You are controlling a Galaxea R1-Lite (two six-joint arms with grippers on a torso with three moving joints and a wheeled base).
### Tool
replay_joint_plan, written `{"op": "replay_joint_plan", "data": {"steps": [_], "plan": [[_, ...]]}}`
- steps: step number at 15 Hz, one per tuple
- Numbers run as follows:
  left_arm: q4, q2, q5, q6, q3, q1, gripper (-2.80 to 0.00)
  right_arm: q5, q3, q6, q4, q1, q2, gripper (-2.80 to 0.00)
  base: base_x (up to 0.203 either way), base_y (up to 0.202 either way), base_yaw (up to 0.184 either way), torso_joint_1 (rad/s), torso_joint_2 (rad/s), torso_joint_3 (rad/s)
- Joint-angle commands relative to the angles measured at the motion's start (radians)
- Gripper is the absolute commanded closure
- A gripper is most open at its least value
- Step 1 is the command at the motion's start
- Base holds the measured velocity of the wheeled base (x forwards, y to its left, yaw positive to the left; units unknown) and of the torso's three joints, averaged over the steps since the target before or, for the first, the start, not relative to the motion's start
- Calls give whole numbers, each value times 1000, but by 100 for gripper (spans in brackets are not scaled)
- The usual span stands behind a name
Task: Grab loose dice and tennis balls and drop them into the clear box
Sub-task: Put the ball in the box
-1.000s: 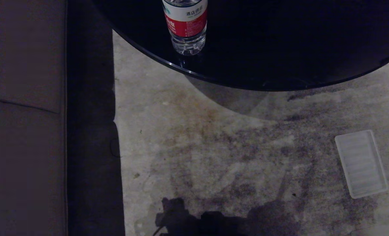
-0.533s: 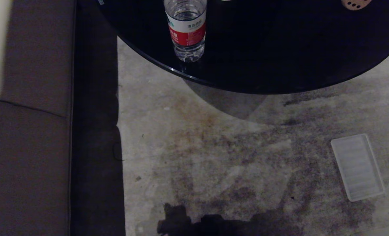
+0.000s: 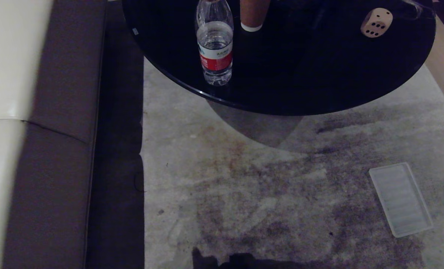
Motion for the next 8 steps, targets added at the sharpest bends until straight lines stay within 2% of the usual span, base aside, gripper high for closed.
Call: {"op": "replay_joint_plan", "data": {"steps": [1,8], "plan": [[1,1,-1,3,2,0,0,0,0,0,0,0,3,0,0,0,0,2,-1,203],[-1,1,-1,0,2,0,0,0,0,0,0,0,3,0,0,0,0,4,3,205]]}}
